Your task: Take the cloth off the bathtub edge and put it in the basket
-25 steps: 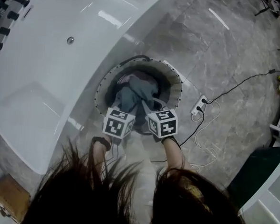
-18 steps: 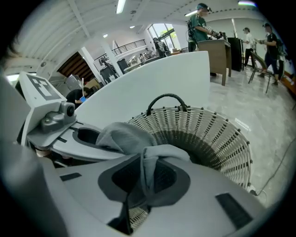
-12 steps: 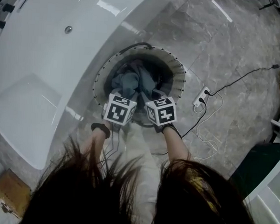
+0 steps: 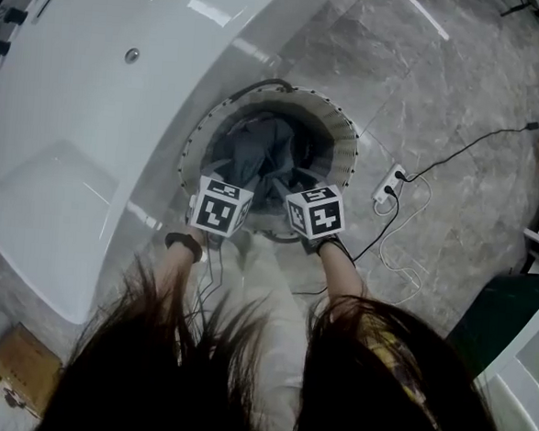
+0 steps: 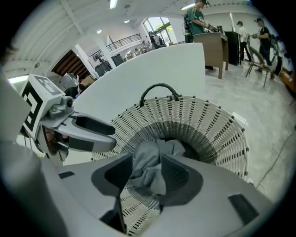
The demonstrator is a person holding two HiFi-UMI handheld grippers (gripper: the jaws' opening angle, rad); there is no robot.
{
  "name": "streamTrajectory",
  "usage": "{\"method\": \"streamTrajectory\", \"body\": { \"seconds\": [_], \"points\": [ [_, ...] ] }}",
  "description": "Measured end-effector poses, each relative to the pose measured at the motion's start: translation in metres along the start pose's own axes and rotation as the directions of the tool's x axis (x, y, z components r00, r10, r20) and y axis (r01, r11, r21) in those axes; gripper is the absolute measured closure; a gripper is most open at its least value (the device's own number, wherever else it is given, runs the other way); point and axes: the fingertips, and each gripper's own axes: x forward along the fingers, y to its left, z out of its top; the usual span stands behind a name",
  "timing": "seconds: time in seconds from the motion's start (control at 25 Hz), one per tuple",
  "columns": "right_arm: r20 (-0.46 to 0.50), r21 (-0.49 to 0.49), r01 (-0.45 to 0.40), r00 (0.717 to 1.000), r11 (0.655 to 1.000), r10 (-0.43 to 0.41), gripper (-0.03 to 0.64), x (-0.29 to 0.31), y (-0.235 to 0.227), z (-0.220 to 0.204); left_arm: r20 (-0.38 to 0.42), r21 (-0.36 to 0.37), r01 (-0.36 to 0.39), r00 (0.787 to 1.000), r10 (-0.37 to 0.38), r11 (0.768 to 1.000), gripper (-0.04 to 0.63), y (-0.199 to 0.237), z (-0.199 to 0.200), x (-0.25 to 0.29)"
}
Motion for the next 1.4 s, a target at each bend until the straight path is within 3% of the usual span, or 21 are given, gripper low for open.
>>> {"method": "streamTrajectory", "body": {
  "seconds": [0.56, 0.84, 1.0, 1.12, 1.4],
  "points": [
    [0.13, -0.053, -0.057, 0.989, 0.997, 0.064, 0.42, -0.038, 0.024, 0.052, 0.119, 0.035, 0.02, 0.993, -0.024, 0.999, 0.38, -0.017, 0.049, -0.041],
    [0.217, -0.113, -0.063, 0.972, 0.992, 0.087, 0.449, -0.089, 0.047, 0.086, 0.226, 0.102, 0.03, 0.973, -0.052, 0.994, 0.381, -0.037, 0.085, -0.096],
    [0.317, -0.129, -0.048, 0.945, 0.99, 0.087, 0.475, -0.13, 0.064, 0.121, 0.327, 0.09, 0.032, 0.943, -0.06, 0.995, 0.388, -0.046, 0.116, -0.144],
    [0.383, -0.173, -0.043, 0.917, 0.984, 0.107, 0.493, -0.168, 0.091, 0.15, 0.413, 0.072, 0.03, 0.909, -0.057, 0.997, 0.409, -0.054, 0.142, -0.19],
    [0.502, -0.308, 0.003, 0.85, 0.951, 0.16, 0.514, -0.263, 0.165, 0.222, 0.612, 0.052, -0.004, 0.79, -0.029, 0.999, 0.429, -0.07, 0.201, -0.314]
  ]
}}
